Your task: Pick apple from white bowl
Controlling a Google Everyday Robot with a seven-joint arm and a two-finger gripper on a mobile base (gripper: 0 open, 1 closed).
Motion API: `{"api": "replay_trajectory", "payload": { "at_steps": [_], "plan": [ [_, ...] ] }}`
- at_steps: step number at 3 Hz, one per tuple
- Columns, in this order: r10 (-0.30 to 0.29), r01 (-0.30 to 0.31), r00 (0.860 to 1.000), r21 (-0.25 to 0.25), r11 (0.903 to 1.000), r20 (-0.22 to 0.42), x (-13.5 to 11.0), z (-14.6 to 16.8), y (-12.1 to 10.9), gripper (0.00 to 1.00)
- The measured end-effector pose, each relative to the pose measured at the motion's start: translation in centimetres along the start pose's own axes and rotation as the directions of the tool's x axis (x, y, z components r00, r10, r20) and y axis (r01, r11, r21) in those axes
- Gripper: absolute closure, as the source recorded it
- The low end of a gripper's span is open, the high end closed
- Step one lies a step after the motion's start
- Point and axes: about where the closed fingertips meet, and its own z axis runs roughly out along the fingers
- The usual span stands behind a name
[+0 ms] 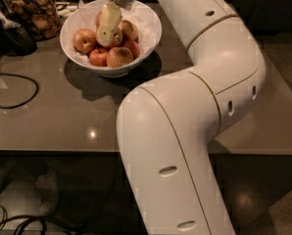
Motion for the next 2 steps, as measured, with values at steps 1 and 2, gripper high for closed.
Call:
{"api": "replay_trajectory", "payload": {
  "at_steps": [1, 2],
  "plan": [
    [-0.006, 0.006, 1.000, -0.003, 1.0000, -0.001, -0.4, 0.3, 0.1, 0.10],
    [-0.037, 0.037, 0.999, -0.005, 0.9993, 0.001, -1.4, 0.5, 0.5, 0.10]
  ]
}}
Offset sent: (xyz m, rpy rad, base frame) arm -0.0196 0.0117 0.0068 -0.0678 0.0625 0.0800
